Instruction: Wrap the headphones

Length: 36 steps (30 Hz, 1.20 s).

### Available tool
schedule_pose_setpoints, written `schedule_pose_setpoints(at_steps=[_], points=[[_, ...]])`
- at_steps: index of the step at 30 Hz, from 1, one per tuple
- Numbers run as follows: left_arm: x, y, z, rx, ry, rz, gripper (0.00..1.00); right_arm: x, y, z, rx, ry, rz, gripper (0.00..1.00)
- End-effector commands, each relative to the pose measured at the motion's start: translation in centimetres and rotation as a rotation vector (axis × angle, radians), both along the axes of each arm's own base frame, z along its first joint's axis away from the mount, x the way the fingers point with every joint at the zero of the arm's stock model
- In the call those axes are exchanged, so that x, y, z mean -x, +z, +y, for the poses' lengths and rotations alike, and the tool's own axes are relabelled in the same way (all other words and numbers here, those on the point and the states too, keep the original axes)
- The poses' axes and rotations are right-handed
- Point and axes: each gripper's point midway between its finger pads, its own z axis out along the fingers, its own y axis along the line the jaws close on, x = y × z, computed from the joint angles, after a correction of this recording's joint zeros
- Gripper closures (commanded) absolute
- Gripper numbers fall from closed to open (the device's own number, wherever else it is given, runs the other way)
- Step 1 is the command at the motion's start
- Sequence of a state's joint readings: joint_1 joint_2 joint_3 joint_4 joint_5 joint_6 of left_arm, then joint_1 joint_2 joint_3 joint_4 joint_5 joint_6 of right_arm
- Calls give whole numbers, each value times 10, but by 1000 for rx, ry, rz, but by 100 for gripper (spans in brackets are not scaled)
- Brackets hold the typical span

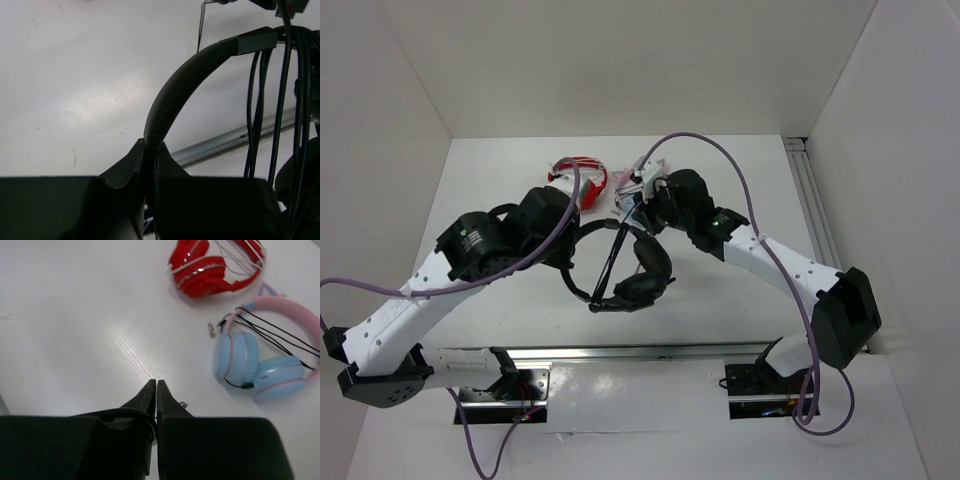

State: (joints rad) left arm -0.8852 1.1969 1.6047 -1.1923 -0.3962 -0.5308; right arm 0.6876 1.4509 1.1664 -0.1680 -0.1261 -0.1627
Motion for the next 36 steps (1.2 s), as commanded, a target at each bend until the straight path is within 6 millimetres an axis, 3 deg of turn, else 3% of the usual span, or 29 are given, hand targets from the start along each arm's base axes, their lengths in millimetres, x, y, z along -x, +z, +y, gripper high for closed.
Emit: schedule_pose_setpoints(at_steps=[1,2,3,5,7,9,10,12,17,18,19,24,25,27,29,32,33,36], points=[[20,56,2,140,-33,-49,100,-1,19,30,-276,119,40,89],[21,64,2,150,-33,-57,100,5,1,34,-303,135,84,86],[15,64,4,124,5,-52,100,5,10,48,-419,168,81,78],[17,74,6,146,26,-54,100,17,-6,61,-494,197,118,72],[16,77,7,172,56,-58,100,15,-10,77,-582,214,142,68],[14,81,12,176,87,-79,100,13,-24,88,-594,225,179,68],[12,87,19,199,122,-96,100,13,-46,95,-586,218,227,68],[6,92,31,219,184,-110,100,16,-66,103,-579,227,264,68],[3,104,37,274,224,-123,100,23,-82,117,-571,216,277,68],[3,104,37,274,224,-123,100,22,-78,119,-577,219,269,68],[2,105,36,274,224,-123,100,20,-88,117,-554,198,282,68],[-1,105,40,272,245,-126,100,14,-94,115,-523,166,276,68],[-2,105,42,272,256,-127,100,15,-88,110,-524,158,254,68],[-4,101,44,263,266,-122,100,19,-78,107,-546,167,227,62],[-2,100,44,266,259,-116,100,32,-70,106,-546,212,218,49],[1,99,42,279,246,-110,100,48,-55,111,-557,300,209,48],[1,96,41,271,246,-103,100,53,-55,115,-556,313,213,31],[2,100,40,292,235,-108,100,65,-39,121,-581,368,187,29]])
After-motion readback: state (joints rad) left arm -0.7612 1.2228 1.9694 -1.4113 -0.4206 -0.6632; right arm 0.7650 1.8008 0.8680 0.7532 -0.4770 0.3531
